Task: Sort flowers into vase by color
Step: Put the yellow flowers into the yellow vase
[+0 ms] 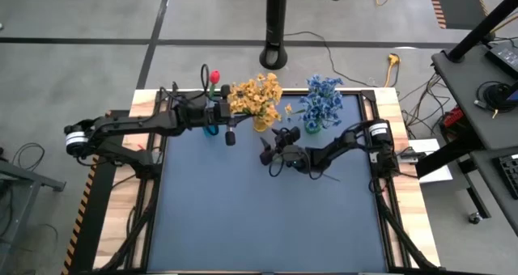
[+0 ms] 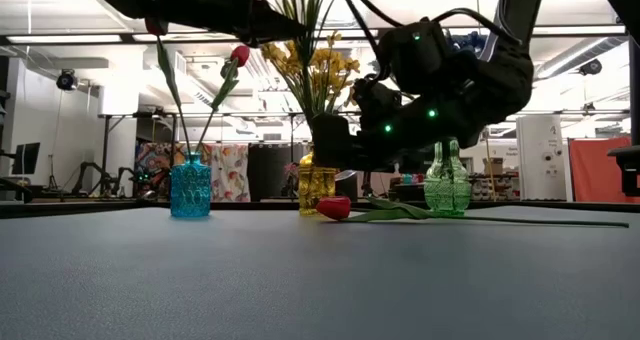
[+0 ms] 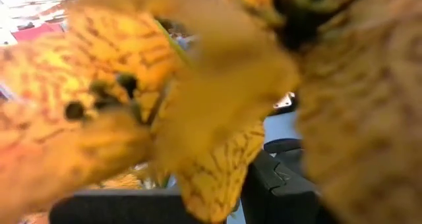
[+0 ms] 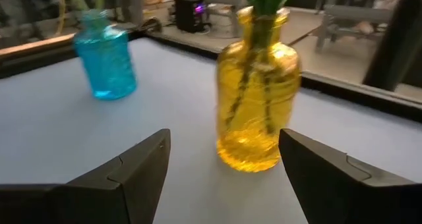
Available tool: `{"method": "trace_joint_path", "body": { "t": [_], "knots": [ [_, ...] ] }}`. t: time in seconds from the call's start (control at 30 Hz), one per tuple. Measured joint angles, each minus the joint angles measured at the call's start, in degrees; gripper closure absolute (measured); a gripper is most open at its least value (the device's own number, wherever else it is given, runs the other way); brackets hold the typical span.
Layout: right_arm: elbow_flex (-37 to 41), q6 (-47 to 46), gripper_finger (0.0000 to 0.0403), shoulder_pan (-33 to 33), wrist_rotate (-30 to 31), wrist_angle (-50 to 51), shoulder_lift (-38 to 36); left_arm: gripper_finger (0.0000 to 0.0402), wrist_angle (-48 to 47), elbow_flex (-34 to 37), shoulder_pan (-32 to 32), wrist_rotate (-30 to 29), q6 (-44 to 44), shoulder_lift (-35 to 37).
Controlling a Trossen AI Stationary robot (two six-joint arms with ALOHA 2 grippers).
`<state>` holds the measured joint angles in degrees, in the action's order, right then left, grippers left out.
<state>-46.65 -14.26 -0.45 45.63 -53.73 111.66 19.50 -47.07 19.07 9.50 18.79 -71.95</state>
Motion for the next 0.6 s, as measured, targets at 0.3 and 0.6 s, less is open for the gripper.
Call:
{"method": "trace_joint_path", "body": {
  "t": [0.3, 0.6],
  "knots": [
    [-5.4, -2.1, 0.0098, -2.5, 0.6, 8.1, -0.1, 0.04, -0.9, 0.0, 0.8, -0.1, 2.6, 0.9],
    [-12.0, -5.3, 0.0048, -4.9, 4.2, 21.5, -0.1, 0.04, -2.1, 0.0, 2.5, -0.1, 2.9, 1.1]
  ]
}}
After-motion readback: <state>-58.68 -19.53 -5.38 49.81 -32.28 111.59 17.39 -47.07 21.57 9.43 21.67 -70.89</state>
